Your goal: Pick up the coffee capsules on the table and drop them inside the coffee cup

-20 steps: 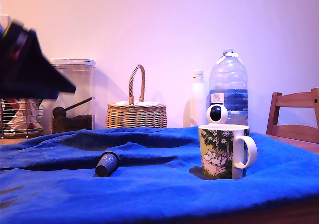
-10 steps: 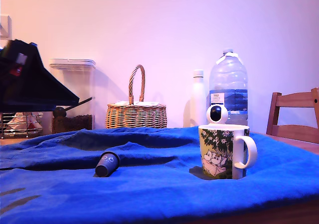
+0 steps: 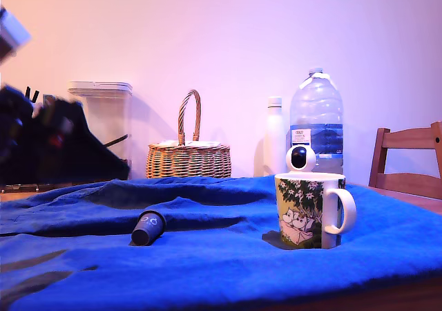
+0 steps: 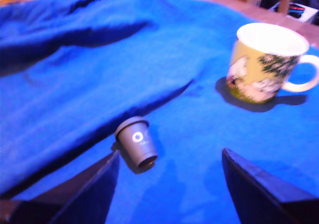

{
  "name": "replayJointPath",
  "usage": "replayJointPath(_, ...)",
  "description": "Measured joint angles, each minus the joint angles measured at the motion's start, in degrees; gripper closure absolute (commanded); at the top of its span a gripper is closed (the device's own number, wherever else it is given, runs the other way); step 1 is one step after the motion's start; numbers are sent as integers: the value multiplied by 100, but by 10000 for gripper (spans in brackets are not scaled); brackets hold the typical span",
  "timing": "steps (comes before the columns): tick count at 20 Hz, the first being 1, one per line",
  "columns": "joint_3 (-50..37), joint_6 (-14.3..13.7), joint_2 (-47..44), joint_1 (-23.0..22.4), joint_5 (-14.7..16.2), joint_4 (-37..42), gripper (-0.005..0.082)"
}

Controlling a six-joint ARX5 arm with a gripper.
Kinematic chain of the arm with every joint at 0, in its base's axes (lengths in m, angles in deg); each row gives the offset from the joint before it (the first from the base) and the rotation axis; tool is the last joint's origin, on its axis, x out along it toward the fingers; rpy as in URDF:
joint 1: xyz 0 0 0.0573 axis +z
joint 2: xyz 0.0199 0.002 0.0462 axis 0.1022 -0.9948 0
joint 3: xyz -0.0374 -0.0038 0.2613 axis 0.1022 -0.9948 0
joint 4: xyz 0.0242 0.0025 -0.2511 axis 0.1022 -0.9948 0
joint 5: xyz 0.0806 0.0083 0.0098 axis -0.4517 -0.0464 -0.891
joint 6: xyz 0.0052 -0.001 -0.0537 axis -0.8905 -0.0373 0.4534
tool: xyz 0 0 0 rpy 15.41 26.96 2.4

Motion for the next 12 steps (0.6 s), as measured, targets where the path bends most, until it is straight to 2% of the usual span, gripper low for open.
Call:
replayJointPath(2,-4,103,-343,0,-15,332,179)
replayJointPath(5,-9,118,-656,0,-205,603,179)
replayJointPath(12,76,162,-992,0,-216,625,180)
